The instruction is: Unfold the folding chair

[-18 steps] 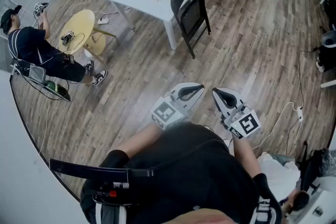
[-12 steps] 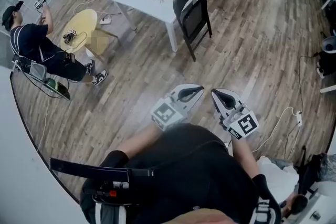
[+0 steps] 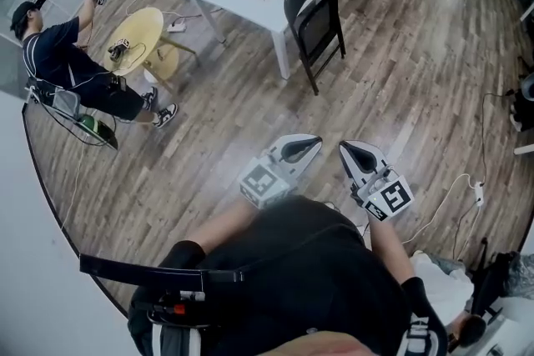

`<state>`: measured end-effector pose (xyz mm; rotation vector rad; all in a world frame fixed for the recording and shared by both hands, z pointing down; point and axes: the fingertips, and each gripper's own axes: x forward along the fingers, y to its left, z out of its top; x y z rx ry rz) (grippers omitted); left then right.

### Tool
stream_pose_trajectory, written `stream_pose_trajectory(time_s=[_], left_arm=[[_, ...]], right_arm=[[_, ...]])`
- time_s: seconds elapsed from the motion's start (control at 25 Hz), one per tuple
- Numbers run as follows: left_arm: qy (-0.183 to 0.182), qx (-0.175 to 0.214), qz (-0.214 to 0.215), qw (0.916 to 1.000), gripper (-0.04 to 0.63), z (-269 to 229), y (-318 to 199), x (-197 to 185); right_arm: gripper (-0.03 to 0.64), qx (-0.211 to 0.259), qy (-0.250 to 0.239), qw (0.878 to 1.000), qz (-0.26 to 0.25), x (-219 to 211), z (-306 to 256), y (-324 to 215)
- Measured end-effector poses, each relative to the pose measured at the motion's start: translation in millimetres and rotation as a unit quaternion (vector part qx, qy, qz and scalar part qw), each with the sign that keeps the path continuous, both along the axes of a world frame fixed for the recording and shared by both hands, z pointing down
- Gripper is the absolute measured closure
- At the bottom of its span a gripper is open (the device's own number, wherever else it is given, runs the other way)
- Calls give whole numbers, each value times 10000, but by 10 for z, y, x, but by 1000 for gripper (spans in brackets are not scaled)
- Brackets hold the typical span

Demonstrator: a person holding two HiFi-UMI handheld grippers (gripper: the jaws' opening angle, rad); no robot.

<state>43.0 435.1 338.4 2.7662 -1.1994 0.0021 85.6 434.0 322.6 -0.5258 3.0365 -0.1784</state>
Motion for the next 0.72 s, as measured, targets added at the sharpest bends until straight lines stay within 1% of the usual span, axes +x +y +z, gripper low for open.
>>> stream_pose_trajectory(time_s=[0.16, 0.4, 0.6, 0.72], left_arm=[[-18, -121, -155, 9998, 591, 100, 32, -45], [19, -219, -255, 9994, 591, 216, 22, -237], [-15, -116, -271, 9996, 591, 221, -20, -475], [-89, -26, -234, 9997, 591, 192, -104, -704]], right_arm=[[609, -41, -76, 9996, -285, -45, 107, 41], [609, -76, 75, 9981, -606, -300, 232, 73], [609, -25, 190, 9980, -604, -604, 274, 66], [609, 5, 215, 9984, -525, -863, 260, -12]])
